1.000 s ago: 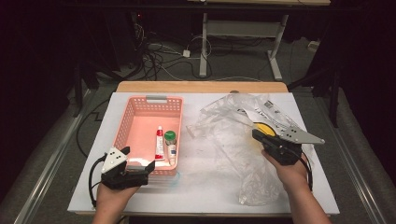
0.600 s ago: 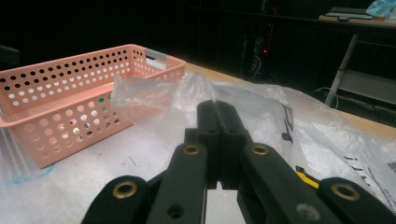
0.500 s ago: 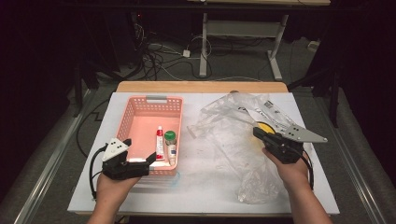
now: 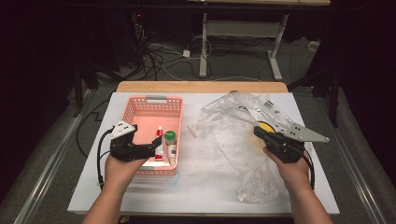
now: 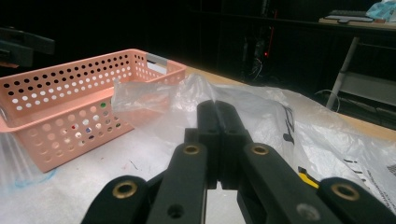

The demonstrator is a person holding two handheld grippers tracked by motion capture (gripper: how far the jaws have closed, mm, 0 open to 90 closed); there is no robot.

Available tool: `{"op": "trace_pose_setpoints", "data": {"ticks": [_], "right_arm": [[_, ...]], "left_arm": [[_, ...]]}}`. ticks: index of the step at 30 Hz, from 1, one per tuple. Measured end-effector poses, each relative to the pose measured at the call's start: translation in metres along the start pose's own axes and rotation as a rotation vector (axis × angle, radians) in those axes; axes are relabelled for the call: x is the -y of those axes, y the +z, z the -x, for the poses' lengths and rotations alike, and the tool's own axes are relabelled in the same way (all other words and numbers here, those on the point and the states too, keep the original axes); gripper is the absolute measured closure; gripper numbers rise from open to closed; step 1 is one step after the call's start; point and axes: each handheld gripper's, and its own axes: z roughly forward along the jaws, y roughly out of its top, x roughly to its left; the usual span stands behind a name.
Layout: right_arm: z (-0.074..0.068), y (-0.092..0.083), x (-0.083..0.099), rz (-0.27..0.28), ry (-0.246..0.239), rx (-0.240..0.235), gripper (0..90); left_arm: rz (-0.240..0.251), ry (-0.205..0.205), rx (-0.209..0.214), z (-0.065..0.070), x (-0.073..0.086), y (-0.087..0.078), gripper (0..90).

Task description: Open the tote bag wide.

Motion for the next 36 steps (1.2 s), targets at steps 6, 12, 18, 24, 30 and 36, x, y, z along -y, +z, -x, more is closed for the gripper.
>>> {"op": "trace_pose_setpoints", "data": {"ticks": [6,12,18,24,30,36], "right_arm": [[0.000,0.001,0.001,-0.006,-0.009,-0.006,90.0],[0.000,0.002,0.001,-0.007,-0.012,-0.008,90.0],[0.002,0.005,0.002,-0.013,-0.005,-0.010,90.0],[0.003,0.005,0.000,-0.003,-0.001,-0.007,90.0],[0.003,0.004,0.001,-0.003,-0.001,-0.007,90.0],[0.002,0.003,0.001,-0.005,-0.006,-0.011,90.0]], "left_arm": [[-0.033,0.011,-0.008,-0.005,-0.008,0.018,0.0],[-0.079,-0.011,-0.019,-0.015,-0.012,0.034,0.0],[-0.127,-0.018,-0.029,-0.023,-0.015,0.044,0.0],[-0.190,-0.041,-0.047,-0.033,-0.016,0.049,0.0],[-0.267,-0.043,-0.050,-0.034,-0.014,0.058,0.2],[-0.361,-0.044,-0.054,-0.034,-0.011,0.069,2.0]]}}
